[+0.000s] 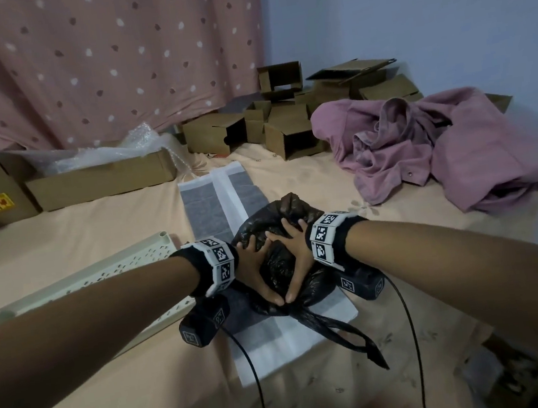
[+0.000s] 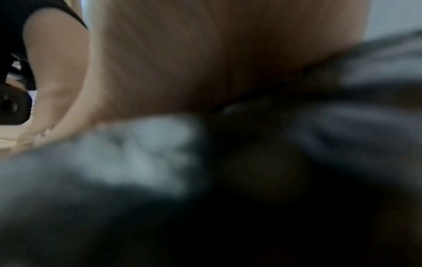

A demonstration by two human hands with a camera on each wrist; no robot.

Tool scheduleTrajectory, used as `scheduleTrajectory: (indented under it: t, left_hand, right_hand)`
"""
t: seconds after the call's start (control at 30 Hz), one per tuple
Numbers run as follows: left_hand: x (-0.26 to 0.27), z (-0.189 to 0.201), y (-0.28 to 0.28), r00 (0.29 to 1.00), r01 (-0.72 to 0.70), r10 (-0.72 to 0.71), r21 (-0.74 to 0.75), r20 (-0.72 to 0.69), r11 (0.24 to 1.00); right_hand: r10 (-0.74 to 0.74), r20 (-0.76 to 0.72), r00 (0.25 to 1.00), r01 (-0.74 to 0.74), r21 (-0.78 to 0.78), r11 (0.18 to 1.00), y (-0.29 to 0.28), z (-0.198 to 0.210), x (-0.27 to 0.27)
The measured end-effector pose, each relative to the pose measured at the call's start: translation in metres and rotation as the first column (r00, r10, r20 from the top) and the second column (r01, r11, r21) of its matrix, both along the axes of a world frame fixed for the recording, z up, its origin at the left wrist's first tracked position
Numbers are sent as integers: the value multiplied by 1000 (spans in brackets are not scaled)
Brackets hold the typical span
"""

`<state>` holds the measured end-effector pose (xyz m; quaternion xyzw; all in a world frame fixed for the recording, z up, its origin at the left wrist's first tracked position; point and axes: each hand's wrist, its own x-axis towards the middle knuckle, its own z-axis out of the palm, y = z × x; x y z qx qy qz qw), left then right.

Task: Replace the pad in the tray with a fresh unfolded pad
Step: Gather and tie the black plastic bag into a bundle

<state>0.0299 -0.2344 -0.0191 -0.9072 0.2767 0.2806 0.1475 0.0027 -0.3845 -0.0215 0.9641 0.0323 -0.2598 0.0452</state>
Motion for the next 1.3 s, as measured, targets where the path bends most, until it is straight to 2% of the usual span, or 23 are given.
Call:
scheduleTrajectory:
  t: [0.27, 0.37, 0.47, 0.57, 0.63, 0.67, 0.73, 0.77, 0.8, 0.87, 0.93, 0.97, 1.07, 1.3]
  left_hand:
    - [2, 7, -9, 1000, 11, -11, 93, -2, 996]
    - [3, 11, -9, 1000, 18, -18, 64, -3, 998]
    - [6, 21, -4, 997, 30, -34, -54, -65, 998]
    - [7, 43, 4, 988, -6, -23, -188, -151, 982]
    - [8, 59, 10, 995, -20, -11, -310, -98, 951]
    - [13, 64, 13, 1000, 1, 1, -364, 3, 932]
    - [22, 68, 18, 978, 37, 47, -393, 202, 919]
    - [24, 68, 20, 968, 16, 79, -371, 239, 928]
    - [23, 67, 20, 968, -35, 113, -325, 225, 945]
    - [19, 61, 18, 978, -148, 175, -217, 110, 965]
    - [13, 51, 13, 978, -209, 209, -189, -21, 960]
    - [13, 45, 12, 979, -205, 196, -198, -63, 959]
    - [17, 26, 6, 984, -172, 157, -244, -82, 955]
    - [24, 17, -17, 991, -135, 129, -383, -43, 914]
  right_hand:
    - [2, -34, 999, -1, 18, 1000, 0, -4, 4]
    - [-3, -34, 999, 6, 88, 996, 0, 3, 6]
    - [-34, -70, 997, 53, 302, 952, -5, 26, -1]
    - [-114, 1, 993, 102, 432, 896, -18, 47, -7]
    - [-171, 84, 982, 110, 482, 869, -28, 59, -10]
    - [-205, 145, 968, 109, 496, 861, -33, 64, -10]
    - [-297, 264, 918, 137, 492, 860, -44, 72, -11]
    - [-328, 297, 897, 166, 462, 871, -48, 74, -12]
    - [-340, 290, 895, 207, 407, 890, -51, 75, -15]
    - [-329, 155, 931, 273, 302, 913, -52, 72, -21]
    - [-323, -22, 946, 314, 299, 901, -47, 62, -27]
    - [-314, -57, 948, 316, 299, 900, -43, 57, -28]
    - [-282, -39, 959, 280, 298, 913, -32, 48, -28]
    - [-258, 103, 961, 203, 374, 905, -22, 33, -4]
